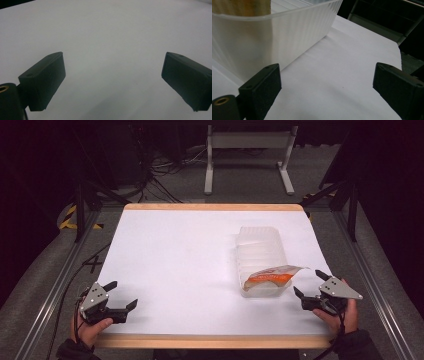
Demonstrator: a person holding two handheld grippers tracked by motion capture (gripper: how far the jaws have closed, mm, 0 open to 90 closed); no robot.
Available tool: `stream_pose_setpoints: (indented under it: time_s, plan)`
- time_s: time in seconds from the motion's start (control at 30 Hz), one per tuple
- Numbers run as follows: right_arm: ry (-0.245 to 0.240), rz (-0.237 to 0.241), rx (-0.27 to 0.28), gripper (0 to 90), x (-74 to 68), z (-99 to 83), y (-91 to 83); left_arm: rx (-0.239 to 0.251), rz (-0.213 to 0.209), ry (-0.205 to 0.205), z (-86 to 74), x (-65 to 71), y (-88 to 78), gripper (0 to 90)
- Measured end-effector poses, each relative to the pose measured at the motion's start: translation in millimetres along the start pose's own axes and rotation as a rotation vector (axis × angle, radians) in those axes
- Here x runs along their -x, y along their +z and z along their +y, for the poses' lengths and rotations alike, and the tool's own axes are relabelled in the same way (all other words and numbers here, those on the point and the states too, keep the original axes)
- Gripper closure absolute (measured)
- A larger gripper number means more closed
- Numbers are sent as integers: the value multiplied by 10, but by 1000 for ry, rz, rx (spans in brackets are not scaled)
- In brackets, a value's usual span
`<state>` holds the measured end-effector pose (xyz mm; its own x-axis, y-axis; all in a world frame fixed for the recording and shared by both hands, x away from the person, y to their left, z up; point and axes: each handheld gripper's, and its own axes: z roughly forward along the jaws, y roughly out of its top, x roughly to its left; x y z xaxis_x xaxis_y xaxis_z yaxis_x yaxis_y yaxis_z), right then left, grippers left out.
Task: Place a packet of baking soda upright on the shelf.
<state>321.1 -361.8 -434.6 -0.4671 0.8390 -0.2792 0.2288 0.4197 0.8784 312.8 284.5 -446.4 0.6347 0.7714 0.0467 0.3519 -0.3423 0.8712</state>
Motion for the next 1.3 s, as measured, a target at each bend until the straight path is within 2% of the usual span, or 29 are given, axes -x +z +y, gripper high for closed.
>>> stream_pose_setpoints:
  time_s: [0.27, 0.43, 0.93, 1.3]
  plan:
    - [-1, 4, -7, 83, -6, -9, 9, -16, -7, 5, -3, 24, 68, 57]
    - [13, -4, -9, 83, 10, -24, 18, -30, -10, 28, -17, 56, 79, 58]
    - [15, -2, -18, 84, 3, -48, 57, -29, -2, 34, -12, 84, 74, 57]
    - [21, -9, -23, 84, 6, -57, 68, -8, 1, 28, -9, 69, 54, 57]
